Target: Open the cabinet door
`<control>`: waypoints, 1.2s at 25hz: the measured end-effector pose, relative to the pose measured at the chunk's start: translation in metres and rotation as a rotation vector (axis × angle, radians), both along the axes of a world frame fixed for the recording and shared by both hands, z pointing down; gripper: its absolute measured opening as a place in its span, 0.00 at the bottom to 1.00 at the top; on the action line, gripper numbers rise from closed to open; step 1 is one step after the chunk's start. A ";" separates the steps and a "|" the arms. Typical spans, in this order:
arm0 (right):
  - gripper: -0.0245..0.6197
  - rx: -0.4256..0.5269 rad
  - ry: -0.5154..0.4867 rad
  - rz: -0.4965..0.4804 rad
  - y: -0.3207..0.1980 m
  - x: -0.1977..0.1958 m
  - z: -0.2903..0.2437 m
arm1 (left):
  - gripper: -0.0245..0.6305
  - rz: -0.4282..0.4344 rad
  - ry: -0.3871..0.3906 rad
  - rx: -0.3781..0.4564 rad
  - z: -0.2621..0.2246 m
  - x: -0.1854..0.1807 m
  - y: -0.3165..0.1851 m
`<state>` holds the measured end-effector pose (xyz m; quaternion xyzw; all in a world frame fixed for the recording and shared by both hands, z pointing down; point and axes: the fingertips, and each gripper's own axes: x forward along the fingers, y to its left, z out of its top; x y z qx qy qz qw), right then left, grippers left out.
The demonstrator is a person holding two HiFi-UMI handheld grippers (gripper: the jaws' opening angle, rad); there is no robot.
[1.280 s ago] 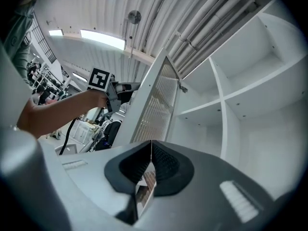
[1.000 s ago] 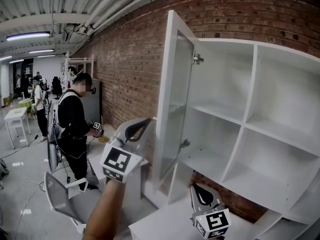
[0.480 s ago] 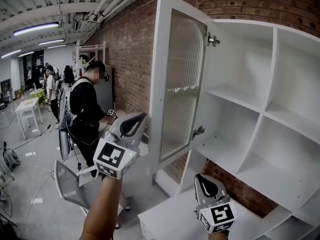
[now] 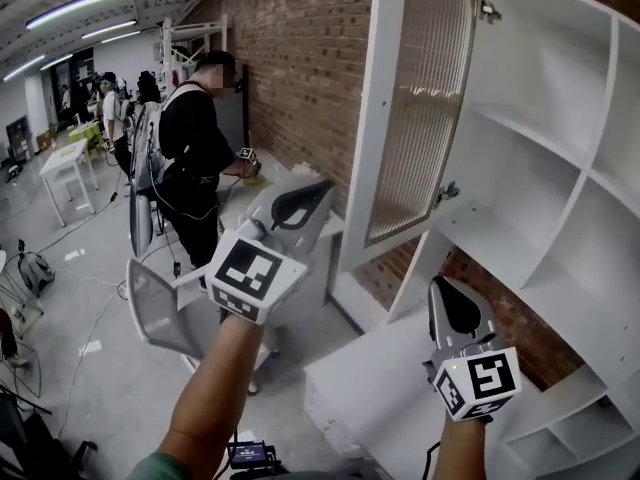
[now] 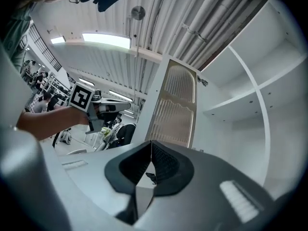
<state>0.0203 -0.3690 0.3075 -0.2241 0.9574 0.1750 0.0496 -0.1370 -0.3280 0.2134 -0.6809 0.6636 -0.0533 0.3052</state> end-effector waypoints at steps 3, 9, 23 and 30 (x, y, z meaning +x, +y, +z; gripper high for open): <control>0.05 0.000 0.020 -0.011 0.018 -0.020 0.004 | 0.04 0.013 0.012 -0.022 0.015 -0.008 0.013; 0.05 0.014 0.037 -0.012 0.033 -0.055 0.007 | 0.04 0.046 0.022 -0.049 0.042 -0.018 0.027; 0.05 0.060 0.040 0.016 0.060 -0.077 -0.015 | 0.04 0.117 0.010 -0.058 0.054 -0.012 0.050; 0.05 0.070 0.042 0.030 0.074 -0.068 -0.020 | 0.04 0.143 0.009 -0.059 0.056 0.000 0.059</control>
